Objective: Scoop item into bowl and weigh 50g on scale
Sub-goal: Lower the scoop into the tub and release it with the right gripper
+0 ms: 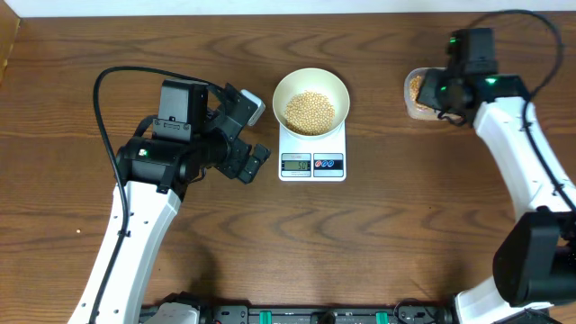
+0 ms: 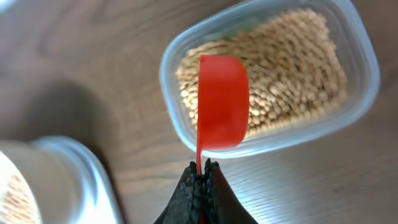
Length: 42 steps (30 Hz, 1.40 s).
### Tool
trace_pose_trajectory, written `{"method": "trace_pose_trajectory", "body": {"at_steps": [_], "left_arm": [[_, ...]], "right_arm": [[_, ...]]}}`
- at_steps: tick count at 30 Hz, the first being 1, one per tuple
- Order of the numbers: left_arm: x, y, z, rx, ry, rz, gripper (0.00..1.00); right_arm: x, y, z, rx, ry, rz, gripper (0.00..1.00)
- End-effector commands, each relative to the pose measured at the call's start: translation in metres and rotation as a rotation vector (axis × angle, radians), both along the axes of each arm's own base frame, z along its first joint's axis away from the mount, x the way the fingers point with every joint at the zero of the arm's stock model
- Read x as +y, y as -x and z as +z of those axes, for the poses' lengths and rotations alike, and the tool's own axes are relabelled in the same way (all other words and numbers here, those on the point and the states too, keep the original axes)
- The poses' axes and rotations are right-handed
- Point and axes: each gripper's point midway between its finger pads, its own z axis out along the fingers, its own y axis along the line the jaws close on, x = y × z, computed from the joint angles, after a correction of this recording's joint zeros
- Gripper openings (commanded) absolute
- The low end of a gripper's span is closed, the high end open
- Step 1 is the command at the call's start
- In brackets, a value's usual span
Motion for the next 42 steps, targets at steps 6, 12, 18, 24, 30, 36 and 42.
{"method": "trace_pose_trajectory", "body": {"at_steps": [6,12,18,24,30,36,42], "left_arm": [[0.0,-0.002,0.005,-0.02,-0.008,-0.01,0.96],[0.0,-0.002,0.005,-0.02,-0.008,-0.01,0.96],[0.0,-0.002,0.005,-0.02,-0.008,-0.01,0.96],[0.0,-0.002,0.005,-0.019,-0.008,-0.009,0.96],[0.0,-0.002,0.005,-0.02,-0.008,-0.01,0.97],[0.0,-0.002,0.005,-0.02,-0.007,-0.01,0.96],[0.0,-0.002,0.005,-0.02,-0.008,-0.01,0.96]], "right_arm": [[-0.012,0.009,-0.013,0.041,-0.316,-0.42,0.02],[-0.013,0.016,-0.024,0.076,-0.342,-0.484,0.09],[-0.018,0.016,-0.023,0.075,-0.353,-0.509,0.34],[-0.023,0.015,-0.02,0.069,-0.379,-0.516,0.58],[-0.026,0.015,-0.017,0.068,-0.412,-0.451,0.8],[-0.031,0.015,-0.006,0.042,-0.424,-0.368,0.95],[-0.038,0.023,0.038,-0.072,-0.366,-0.325,0.99]]}}
